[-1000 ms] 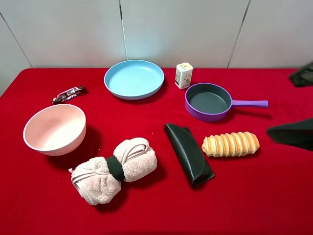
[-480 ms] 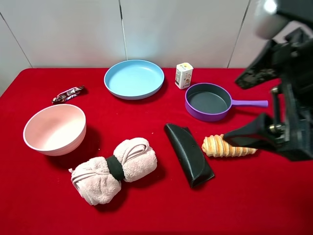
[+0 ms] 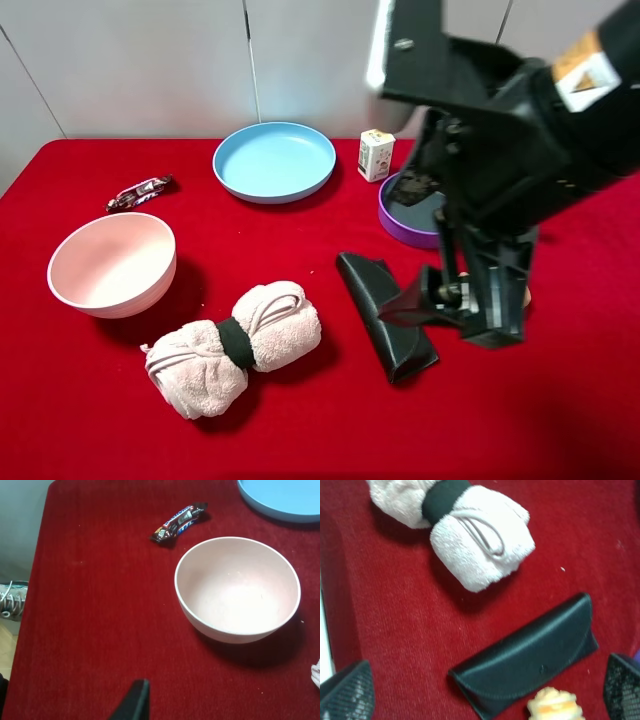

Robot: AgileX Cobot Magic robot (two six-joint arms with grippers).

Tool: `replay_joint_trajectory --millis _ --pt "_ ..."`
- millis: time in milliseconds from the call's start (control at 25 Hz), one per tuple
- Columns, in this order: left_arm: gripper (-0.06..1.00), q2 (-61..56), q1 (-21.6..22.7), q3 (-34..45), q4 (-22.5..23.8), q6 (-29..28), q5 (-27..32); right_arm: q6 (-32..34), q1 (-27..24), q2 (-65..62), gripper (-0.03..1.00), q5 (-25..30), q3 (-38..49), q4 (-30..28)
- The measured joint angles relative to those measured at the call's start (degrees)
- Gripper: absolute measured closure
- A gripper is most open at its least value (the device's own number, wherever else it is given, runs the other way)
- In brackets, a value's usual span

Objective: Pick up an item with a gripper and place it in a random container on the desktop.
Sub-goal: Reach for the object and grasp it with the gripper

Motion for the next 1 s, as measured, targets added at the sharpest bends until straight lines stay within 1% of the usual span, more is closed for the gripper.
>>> replay_joint_trajectory --millis 480,760,1000 --pt "-0.04 0.0 0.0 0.0 0.0 0.0 0.0 0.0 5.5 10.1 0.27 -0.3 -7.1 -2.9" --pt "-0.04 0.0 0.0 0.0 0.0 0.0 0.0 -0.1 5.9 17.1 0.27 -0.6 -11.4 -3.1" --pt "-0.04 0.0 0.0 0.0 0.0 0.0 0.0 -2.4 5.9 22.3 0.27 -2.2 -12.6 -3.4"
